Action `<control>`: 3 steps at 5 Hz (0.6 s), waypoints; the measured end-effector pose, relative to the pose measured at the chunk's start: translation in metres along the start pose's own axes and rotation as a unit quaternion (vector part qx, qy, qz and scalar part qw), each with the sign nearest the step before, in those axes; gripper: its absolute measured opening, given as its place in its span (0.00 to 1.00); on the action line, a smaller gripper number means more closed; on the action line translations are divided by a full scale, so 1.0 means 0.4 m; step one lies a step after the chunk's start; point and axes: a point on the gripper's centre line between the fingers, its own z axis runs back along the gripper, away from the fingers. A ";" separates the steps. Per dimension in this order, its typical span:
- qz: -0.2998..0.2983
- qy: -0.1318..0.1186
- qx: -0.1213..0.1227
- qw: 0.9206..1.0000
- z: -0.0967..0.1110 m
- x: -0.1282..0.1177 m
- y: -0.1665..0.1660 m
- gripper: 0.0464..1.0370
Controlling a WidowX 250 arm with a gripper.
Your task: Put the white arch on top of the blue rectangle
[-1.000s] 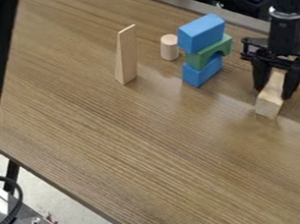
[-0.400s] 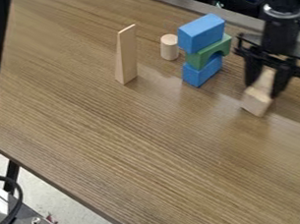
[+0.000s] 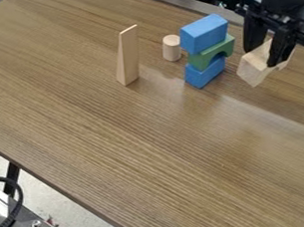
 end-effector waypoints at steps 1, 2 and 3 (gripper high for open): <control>-0.035 0.004 -0.006 0.999 0.035 -0.020 -0.002 0.46; -0.044 -0.001 -0.022 0.999 0.065 -0.036 0.024 0.46; -0.036 -0.004 -0.018 0.999 0.103 -0.033 0.053 0.46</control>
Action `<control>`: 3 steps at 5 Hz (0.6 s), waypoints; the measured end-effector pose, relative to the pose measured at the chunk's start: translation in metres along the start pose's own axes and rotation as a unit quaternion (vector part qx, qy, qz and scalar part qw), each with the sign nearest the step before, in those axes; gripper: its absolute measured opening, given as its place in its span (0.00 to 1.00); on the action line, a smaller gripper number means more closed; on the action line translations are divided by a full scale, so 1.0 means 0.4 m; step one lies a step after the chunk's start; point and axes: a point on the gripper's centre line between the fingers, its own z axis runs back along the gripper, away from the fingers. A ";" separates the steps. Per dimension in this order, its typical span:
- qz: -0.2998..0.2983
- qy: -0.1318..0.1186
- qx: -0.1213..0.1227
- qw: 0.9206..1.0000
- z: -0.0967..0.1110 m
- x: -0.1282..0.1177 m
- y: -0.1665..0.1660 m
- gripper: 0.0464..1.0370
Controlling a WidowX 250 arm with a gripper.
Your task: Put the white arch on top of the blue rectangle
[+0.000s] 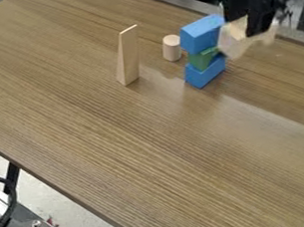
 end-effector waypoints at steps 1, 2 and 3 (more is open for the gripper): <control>-0.004 -0.002 -0.005 1.000 0.036 0.002 0.012 0.46; 0.001 0.007 -0.013 1.000 0.037 -0.001 0.047 0.46; 0.003 0.009 -0.013 1.000 0.045 -0.002 0.071 0.46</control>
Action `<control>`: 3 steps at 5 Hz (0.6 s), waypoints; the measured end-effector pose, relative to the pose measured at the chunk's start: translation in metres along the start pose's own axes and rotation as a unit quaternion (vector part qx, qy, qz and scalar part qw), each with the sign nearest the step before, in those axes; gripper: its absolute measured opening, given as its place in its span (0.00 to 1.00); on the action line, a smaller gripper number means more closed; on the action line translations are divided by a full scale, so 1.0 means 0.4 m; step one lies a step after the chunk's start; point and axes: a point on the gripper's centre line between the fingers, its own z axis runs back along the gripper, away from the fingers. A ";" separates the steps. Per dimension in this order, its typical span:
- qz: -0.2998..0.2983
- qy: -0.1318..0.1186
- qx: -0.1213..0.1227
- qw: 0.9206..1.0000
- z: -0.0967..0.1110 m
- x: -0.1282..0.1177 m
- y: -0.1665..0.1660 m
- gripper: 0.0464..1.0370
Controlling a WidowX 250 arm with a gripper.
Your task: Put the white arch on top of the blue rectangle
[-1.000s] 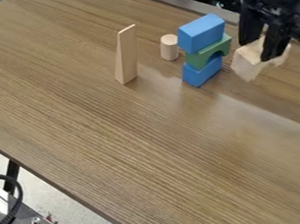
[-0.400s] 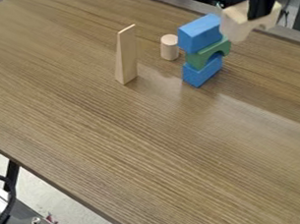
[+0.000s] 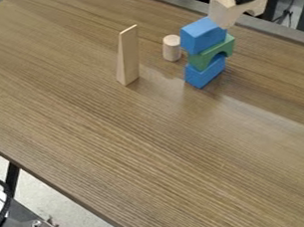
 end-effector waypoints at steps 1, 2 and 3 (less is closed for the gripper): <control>0.010 0.008 -0.005 1.000 -0.016 -0.007 0.029 0.46; 0.015 0.006 -0.009 1.000 -0.016 0.000 0.051 0.46; 0.021 0.015 -0.019 0.999 -0.036 -0.001 0.073 0.46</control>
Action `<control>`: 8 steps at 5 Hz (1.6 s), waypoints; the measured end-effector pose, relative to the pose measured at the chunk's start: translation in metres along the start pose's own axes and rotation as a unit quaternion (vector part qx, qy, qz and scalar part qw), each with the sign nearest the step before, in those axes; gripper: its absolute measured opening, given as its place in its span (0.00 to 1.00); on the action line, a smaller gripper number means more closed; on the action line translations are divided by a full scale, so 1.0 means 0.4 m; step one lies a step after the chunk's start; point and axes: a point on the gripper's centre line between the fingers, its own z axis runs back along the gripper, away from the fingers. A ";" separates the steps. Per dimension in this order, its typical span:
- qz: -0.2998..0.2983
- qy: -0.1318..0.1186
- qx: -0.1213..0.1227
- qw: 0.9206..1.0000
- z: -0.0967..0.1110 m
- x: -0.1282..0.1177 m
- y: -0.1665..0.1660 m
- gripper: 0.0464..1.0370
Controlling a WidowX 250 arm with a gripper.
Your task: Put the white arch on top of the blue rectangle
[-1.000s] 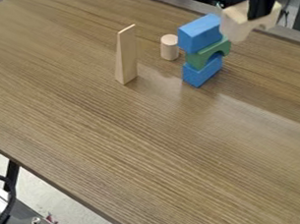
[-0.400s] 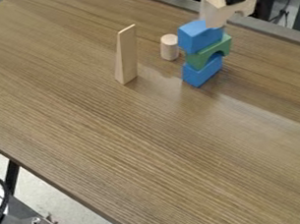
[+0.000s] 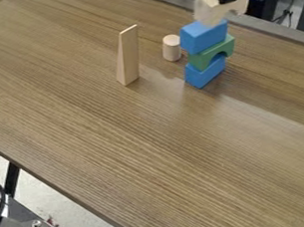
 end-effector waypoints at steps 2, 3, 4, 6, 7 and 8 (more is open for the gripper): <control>0.009 -0.004 -0.009 1.000 -0.002 -0.009 0.029 0.46; 0.012 -0.004 -0.012 1.000 -0.011 -0.008 0.038 0.46; 0.012 -0.004 -0.013 1.000 -0.010 -0.008 0.039 0.46; 0.014 0.002 -0.015 1.000 -0.029 -0.004 0.044 0.46; 0.017 0.002 -0.011 1.000 -0.026 -0.003 0.045 0.51; 0.021 0.002 -0.010 1.000 -0.028 -0.002 0.046 0.82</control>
